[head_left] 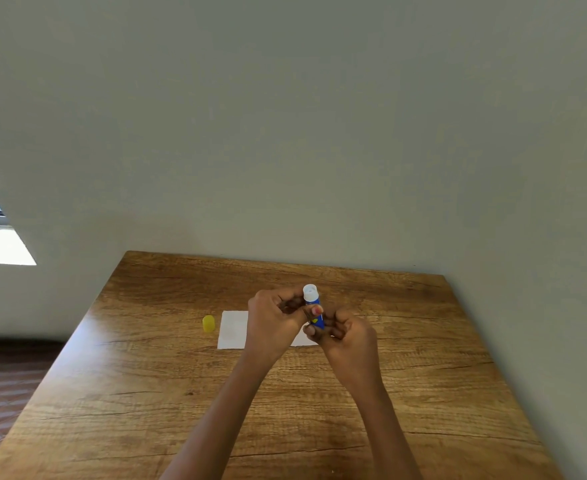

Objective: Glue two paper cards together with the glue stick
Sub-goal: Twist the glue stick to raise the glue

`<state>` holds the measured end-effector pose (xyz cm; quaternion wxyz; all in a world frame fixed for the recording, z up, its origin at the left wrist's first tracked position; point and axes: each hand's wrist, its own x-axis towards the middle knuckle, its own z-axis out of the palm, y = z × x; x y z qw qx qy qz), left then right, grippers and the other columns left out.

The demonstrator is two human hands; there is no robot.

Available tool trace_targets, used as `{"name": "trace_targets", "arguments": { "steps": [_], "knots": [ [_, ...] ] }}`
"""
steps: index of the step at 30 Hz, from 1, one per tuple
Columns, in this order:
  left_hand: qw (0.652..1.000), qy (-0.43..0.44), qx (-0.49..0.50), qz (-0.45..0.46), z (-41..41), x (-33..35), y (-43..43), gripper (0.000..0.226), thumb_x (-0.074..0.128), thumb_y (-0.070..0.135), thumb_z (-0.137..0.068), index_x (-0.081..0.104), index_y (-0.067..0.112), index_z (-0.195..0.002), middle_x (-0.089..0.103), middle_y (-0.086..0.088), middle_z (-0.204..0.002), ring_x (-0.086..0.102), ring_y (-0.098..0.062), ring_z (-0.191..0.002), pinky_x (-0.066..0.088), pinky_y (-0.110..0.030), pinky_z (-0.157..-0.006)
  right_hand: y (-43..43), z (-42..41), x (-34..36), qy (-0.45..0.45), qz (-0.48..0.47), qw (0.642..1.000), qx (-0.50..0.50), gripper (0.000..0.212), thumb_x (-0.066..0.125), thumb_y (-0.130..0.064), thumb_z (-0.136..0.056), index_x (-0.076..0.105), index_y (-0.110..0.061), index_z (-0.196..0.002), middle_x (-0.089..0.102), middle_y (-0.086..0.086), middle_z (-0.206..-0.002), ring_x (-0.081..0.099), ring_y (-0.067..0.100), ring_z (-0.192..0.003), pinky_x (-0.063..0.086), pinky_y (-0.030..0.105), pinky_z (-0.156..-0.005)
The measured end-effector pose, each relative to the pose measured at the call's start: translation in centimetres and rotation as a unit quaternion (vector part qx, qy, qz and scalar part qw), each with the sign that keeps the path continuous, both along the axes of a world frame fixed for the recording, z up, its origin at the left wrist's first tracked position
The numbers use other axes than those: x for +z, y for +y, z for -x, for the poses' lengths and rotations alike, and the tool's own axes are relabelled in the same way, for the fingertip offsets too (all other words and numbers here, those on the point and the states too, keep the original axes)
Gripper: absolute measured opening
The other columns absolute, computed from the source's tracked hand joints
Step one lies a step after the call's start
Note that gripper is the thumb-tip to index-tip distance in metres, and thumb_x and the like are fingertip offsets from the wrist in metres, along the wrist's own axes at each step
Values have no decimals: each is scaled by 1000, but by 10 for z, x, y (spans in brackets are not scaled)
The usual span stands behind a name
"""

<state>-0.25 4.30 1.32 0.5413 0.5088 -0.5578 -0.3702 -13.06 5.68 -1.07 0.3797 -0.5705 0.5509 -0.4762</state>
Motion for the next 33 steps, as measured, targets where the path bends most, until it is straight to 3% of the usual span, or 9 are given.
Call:
{"name": "trace_targets", "arguments": {
  "steps": [2,5,10,14,20,23,27,30,33],
  "knots": [
    [1000,-5,5,-3,-1,-2,-1,18,77,2,-70,75,13,-84,71,10,-73,67,5,-71,49,-8,-63,0,0,0,10,-1,1000,18,22,70,-1,-79,67,-19,-92,73,-1,-88,70,8,-81,57,24,-75],
    [1000,-5,12,-6,-2,-2,-2,18,76,4,-71,75,12,-87,69,14,-73,66,8,-71,48,-6,-63,2,0,1,39,12,999,26,27,74,-11,-78,62,-32,-90,70,-12,-86,68,1,-78,53,14,-69],
    [1000,-14,15,-4,-2,1,-3,16,77,8,-71,75,14,-86,69,15,-72,67,4,-72,50,-9,-65,3,-7,-2,63,33,997,-38,37,85,-30,-61,62,-23,-88,69,-9,-78,67,4,-69,53,14,-63],
    [1000,-16,11,2,-1,1,-3,17,76,6,-71,75,15,-85,69,16,-72,67,3,-72,51,-11,-65,3,-8,-3,62,61,994,-70,30,86,-21,-61,60,-25,-75,67,-12,-68,65,0,-64,50,12,-58],
    [1000,-19,13,11,-2,0,-3,18,75,3,-71,75,11,-87,69,15,-73,66,7,-72,51,-9,-66,2,-3,-3,41,30,998,-24,19,77,-9,-74,64,-22,-80,70,-8,-74,67,3,-69,51,11,-63],
    [999,-29,9,13,-2,-1,-4,18,75,3,-72,75,12,-88,69,15,-74,66,7,-72,51,-9,-65,3,2,-3,54,9,998,33,32,62,3,-84,63,-29,-85,71,-3,-75,70,10,-74,56,22,-71],
    [1000,-26,14,10,-2,-2,-3,17,74,3,-73,75,13,-87,68,18,-72,65,8,-71,48,-7,-63,0,7,-3,111,6,990,81,33,48,8,-90,63,-20,-98,71,-2,-84,70,9,-80,56,24,-77],
    [1000,-22,21,8,-3,-1,-4,17,75,4,-72,75,12,-88,68,18,-73,65,10,-71,48,-6,-64,-1,3,-5,117,20,991,59,24,57,-4,-89,65,-15,-109,71,-7,-83,68,3,-80,52,17,-74],
    [999,-18,25,7,-3,0,-5,18,76,5,-71,75,12,-88,68,18,-72,65,10,-72,48,-6,-64,1,-2,-2,80,31,996,-4,33,76,-22,-75,64,-24,-106,69,-10,-77,66,-2,-74,50,10,-66]
  ]
}}
